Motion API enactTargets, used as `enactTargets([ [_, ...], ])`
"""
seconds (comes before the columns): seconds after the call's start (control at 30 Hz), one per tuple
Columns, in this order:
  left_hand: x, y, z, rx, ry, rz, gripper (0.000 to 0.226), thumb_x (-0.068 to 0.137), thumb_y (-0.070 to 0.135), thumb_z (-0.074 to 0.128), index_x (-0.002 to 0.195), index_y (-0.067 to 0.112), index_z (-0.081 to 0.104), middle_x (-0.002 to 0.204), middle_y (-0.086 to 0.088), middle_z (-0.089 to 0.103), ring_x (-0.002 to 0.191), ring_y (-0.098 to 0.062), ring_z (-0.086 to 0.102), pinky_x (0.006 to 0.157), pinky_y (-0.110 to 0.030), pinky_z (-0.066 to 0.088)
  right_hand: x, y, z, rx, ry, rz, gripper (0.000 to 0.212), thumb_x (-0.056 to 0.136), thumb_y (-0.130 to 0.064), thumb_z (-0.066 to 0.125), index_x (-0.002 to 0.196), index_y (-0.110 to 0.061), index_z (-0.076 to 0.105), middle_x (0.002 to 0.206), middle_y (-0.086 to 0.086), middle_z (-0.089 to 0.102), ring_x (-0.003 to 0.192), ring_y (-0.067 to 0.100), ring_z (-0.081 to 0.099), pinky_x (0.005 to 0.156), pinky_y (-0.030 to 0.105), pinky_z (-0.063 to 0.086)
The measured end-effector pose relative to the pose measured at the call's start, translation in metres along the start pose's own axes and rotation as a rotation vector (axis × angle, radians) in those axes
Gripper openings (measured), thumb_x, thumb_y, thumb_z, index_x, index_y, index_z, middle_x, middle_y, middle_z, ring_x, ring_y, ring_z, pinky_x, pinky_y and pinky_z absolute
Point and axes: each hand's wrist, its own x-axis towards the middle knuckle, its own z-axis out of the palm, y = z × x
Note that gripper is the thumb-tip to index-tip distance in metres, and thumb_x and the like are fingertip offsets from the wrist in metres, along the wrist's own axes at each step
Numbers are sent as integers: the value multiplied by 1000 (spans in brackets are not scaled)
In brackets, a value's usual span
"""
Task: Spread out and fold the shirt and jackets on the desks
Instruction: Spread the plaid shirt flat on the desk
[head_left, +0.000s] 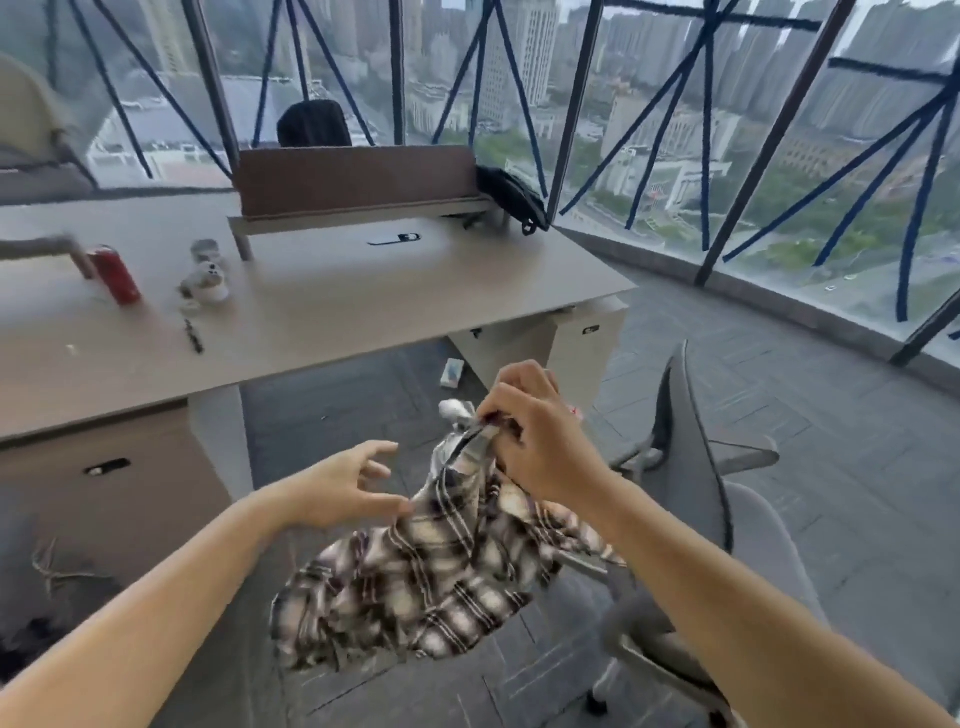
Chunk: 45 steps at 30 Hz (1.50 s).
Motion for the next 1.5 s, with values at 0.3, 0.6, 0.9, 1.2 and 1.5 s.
enactTargets([
  [0.3, -15, 14, 0, -315, 20, 145, 13, 86, 32, 77, 96, 25, 78, 91, 11, 76, 85, -2, 67, 86, -22, 51, 18, -7, 4, 39, -175, 76, 25, 88, 2, 54, 97, -21, 59, 77, -18, 58, 69, -2, 54, 61, 15, 38],
  [0.6, -53, 41, -10, -804, 146, 145, 28, 98, 23, 55, 113, 5, 71, 102, -15, 75, 84, -20, 73, 73, -31, 60, 38, -2, 21, 18, -42, 194, 17, 85, -17, 75, 81, -28, 63, 82, -11, 64, 74, 5, 59, 66, 18, 44],
  [0.9, -36, 59, 5, -1161, 452, 45, 26, 99, 21, 57, 108, 0, 68, 96, -20, 70, 79, -29, 69, 71, -41, 62, 5, -39, 61, 230, -489, 287, 15, 84, -49, 73, 85, -40, 61, 84, -16, 68, 77, 1, 64, 71, 23, 53],
  [1.2, -27, 31, -7, -375, 490, -108, 53, 87, 54, 68, 89, 1, 67, 77, -6, 72, 73, -17, 63, 68, -32, 52, 20, 3, 17, 69, -9, 215, 9, 93, -14, 66, 96, -18, 74, 81, -8, 70, 70, 7, 62, 67, 30, 53],
  [1.5, 37, 47, 17, 226, 267, 64, 23, 93, 44, 64, 102, 23, 66, 92, 5, 68, 93, -18, 64, 76, -28, 50, 28, 18, -26, -211, -118, -107, 21, 94, -7, 56, 107, -15, 71, 96, -2, 64, 72, 20, 64, 64, 38, 58],
])
